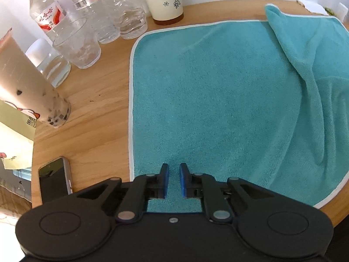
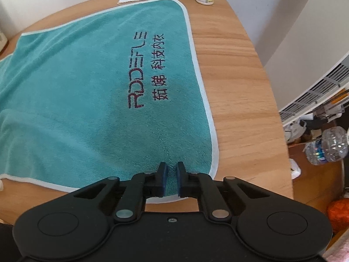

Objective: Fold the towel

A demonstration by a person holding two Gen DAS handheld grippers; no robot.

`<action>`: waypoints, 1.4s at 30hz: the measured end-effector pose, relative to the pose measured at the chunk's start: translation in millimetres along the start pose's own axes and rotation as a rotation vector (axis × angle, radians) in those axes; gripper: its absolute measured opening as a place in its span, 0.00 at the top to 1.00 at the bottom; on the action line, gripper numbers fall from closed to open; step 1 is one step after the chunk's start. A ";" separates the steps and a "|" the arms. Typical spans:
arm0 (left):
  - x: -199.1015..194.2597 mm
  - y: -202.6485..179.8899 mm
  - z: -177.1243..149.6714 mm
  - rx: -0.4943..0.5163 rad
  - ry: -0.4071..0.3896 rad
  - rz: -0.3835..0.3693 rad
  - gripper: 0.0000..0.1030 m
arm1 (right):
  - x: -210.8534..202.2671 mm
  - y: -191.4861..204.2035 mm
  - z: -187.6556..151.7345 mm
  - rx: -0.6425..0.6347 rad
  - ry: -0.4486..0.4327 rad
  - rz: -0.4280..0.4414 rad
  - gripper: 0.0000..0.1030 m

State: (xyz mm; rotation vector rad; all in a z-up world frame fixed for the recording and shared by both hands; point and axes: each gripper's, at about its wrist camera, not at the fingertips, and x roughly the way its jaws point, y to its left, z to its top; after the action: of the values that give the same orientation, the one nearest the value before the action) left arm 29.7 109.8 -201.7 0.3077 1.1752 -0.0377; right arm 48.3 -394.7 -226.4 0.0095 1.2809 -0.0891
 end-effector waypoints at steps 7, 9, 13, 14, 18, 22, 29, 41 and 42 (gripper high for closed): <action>-0.4 -1.5 0.0 0.004 0.032 0.048 0.90 | -2.2 -12.6 -4.2 0.034 0.019 -0.042 0.91; -0.6 1.2 0.0 -0.015 0.043 0.048 0.90 | -3.2 -14.2 -5.3 0.035 0.024 -0.050 0.91; -1.7 1.8 -1.5 -0.017 0.058 0.069 0.90 | -5.1 -15.2 -7.2 0.032 0.037 -0.071 0.91; -2.0 1.7 -2.1 -0.017 0.057 0.071 0.90 | -5.7 -14.0 -7.2 0.029 0.043 -0.076 0.91; -2.1 3.8 -1.2 -0.030 0.067 0.067 0.90 | -8.4 -12.8 -4.9 0.042 0.062 -0.072 0.91; -2.7 11.7 5.1 -0.102 0.103 0.030 0.89 | -13.1 -8.7 -1.4 0.034 0.046 -0.077 0.91; -21.7 25.8 50.3 -0.190 -0.010 -0.011 0.56 | -48.4 -19.6 47.3 0.110 -0.151 0.029 0.62; 12.4 4.5 141.2 -0.171 -0.142 -0.046 0.56 | -2.0 7.1 167.1 0.041 -0.242 0.130 0.72; 16.8 2.9 145.2 -0.172 -0.147 -0.046 0.56 | 3.1 9.8 170.6 0.037 -0.237 0.132 0.74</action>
State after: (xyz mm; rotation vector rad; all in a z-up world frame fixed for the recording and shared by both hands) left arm 167.7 77.4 -165.8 0.1235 1.0317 0.0005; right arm 213.0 -394.8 -180.9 0.1124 1.0392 0.0001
